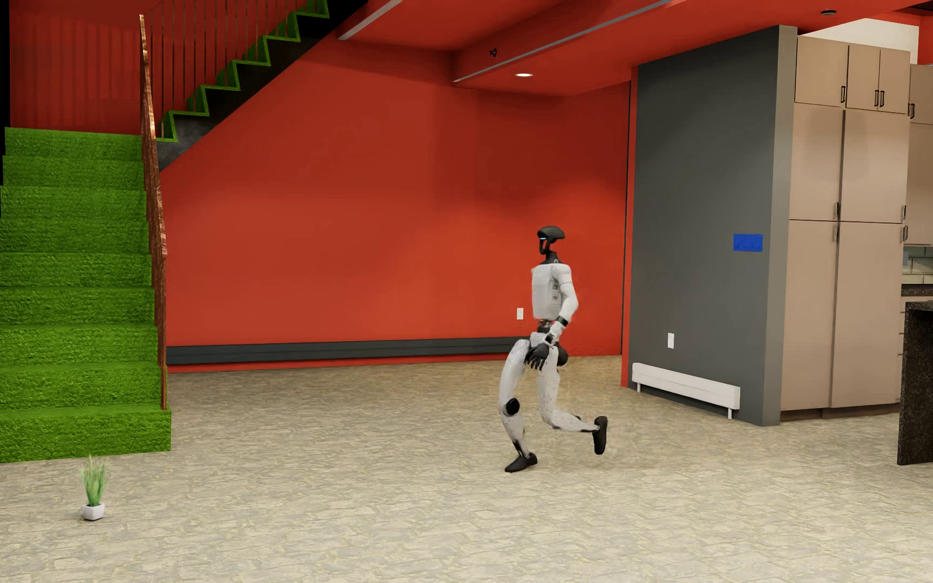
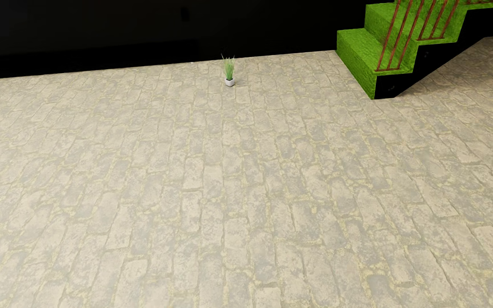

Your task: Walk towards the plant

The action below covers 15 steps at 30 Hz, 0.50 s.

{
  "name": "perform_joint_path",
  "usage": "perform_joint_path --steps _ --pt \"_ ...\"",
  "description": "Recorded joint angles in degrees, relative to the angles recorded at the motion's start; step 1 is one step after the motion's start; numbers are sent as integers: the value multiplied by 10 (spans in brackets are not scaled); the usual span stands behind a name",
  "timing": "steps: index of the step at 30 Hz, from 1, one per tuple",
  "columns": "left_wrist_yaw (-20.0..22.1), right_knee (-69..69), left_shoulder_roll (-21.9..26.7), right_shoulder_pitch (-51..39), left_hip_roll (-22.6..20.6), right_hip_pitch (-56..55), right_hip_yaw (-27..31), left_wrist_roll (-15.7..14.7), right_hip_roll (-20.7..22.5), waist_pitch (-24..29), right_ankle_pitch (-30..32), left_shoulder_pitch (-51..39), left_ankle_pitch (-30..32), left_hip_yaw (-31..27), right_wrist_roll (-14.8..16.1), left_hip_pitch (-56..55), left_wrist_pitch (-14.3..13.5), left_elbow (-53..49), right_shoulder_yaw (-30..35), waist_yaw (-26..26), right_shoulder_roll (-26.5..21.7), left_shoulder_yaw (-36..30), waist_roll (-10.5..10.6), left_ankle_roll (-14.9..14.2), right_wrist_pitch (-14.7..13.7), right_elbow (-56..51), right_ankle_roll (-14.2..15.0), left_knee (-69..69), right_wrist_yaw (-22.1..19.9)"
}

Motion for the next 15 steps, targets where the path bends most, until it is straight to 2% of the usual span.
perform_joint_path --steps 1,2,3,4,5,6,7,8,9,10,11,12,13,14,15 --pt "0 -36 -7 -21 -22 60 0 0 3 4 3 36 -10 0 0 -56 0 10 -20 40 14 5 -22 0 0 -49 0 6 0" --pt "0 -76 -25 -35 -35 123 0 0 5 10 6 65 10 0 0 -102 0 66 -38 82 15 7 -30 0 0 -112 0 -41 0" --pt "0 -106 -14 -62 -51 170 0 0 -5 8 14 77 61 0 0 -149 0 103 -41 114 15 -81 -45 0 0 -164 0 -140 0" --pt "0 -129 -13 -86 -56 213 0 0 -15 10 19 103 111 0 0 -186 0 124 -54 152 15 -103 -53 0 0 -225 0 -264 0" --pt "0 -151 -12 -103 -56 261 0 0 -25 9 5 131 100 0 0 -205 0 139 -80 177 12 -121 -57 0 0 -283 0 -384 0" --pt "0 -165 -10 -130 -46 292 0 0 -27 3 -8 154 -23 0 0 -228 0 152 -91 203 6 -135 -56 0 0 -324 0 -483 0" --pt "0 -162 -4 -155 -31 312 0 0 -31 -2 -24 173 -198 0 0 -253 0 152 -108 231 -2 -157 -50 0 0 -356 0 -515 0" --pt "0 -158 -2 -171 -23 337 0 0 -46 -4 -31 191 -285 0 0 -269 0 148 -128 255 -7 -148 -53 0 0 -380 0 -505 0" --pt "0 -152 4 -174 -12 366 0 0 -52 1 -18 201 -266 0 0 -279 0 155 -148 288 -10 -165 -46 0 0 -390 0 -505 0" --pt "0 -138 7 -165 -34 395 0 0 -63 -5 19 215 -173 0 0 -291 0 162 -160 289 -8 -168 -55 0 0 -386 0 -494 0" --pt "0 -86 3 -150 -53 386 0 0 -85 -18 93 226 -35 0 0 -299 0 168 -169 299 -6 -146 -63 0 0 -373 0 -480 0" --pt "0 10 0 -140 -83 354 0 0 -110 -24 193 225 46 0 0 -313 0 180 -156 282 3 -153 -83 0 0 -341 0 -427 0" --pt "0 107 0 -126 -104 328 0 0 -119 -14 259 218 56 0 0 -282 0 187 -137 270 14 -152 -90 0 0 -290 0 -389 0" --pt "0 228 -4 -131 -134 258 0 0 -134 -2 241 189 49 0 0 -254 0 189 -104 256 17 -134 -98 0 0 -234 0 -381 0" --pt "0 308 -6 -138 -150 200 0 0 -132 12 151 154 16 0 0 -198 0 179 -60 230 21 -137 -98 0 0 -172 0 -399 0"
